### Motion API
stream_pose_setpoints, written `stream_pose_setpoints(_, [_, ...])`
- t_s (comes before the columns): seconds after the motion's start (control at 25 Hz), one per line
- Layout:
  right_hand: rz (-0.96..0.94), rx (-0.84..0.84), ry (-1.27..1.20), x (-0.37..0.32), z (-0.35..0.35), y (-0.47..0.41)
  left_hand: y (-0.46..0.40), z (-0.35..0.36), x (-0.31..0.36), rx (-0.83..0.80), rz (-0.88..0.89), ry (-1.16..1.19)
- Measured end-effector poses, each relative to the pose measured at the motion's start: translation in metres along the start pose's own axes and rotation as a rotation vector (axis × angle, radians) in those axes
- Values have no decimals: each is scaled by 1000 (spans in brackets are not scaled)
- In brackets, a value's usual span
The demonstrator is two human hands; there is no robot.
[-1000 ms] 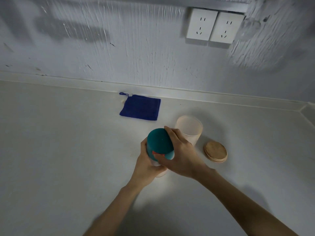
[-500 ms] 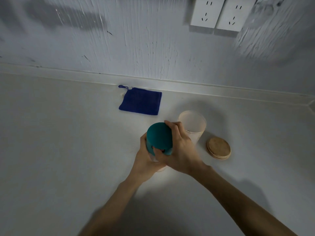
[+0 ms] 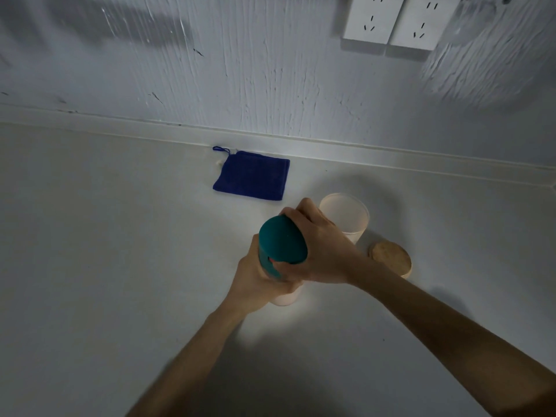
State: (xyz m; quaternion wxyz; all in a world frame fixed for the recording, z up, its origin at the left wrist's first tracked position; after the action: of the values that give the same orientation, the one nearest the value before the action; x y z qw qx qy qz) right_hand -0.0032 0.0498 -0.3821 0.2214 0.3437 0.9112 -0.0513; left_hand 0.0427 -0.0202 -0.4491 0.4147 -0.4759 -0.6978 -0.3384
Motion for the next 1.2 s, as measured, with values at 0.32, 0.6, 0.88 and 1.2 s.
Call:
stream_pose_setpoints(0.32, [-244, -294, 91, -6, -7, 1, -1, 0, 1, -393, 85, 9])
stream_pose_setpoints(0.6, [4, -17, 72, 3, -8, -2, -2, 4, -10, -46, 126, 274])
stream_pose_setpoints(0.88, [2, 12, 24, 3, -5, 2, -4, 1, -12, 77, 141, 169])
stream_pose_setpoints(1.2, [-286, -302, 185, -5, -27, -1, -11, 8, -7, -305, 159, 173])
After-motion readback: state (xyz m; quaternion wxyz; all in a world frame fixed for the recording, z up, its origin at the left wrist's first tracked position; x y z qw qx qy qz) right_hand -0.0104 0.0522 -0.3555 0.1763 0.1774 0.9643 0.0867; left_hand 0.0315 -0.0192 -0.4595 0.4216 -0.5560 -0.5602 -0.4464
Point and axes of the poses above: each hand's wrist, its own y-axis away from the middle knuckle, its own z-axis out of the palm, x = y × z, the point moved 7 cm from there along -y, towards the middle knuckle, and after that the axes turned 4 degrees about z, right-handed, at the moved point
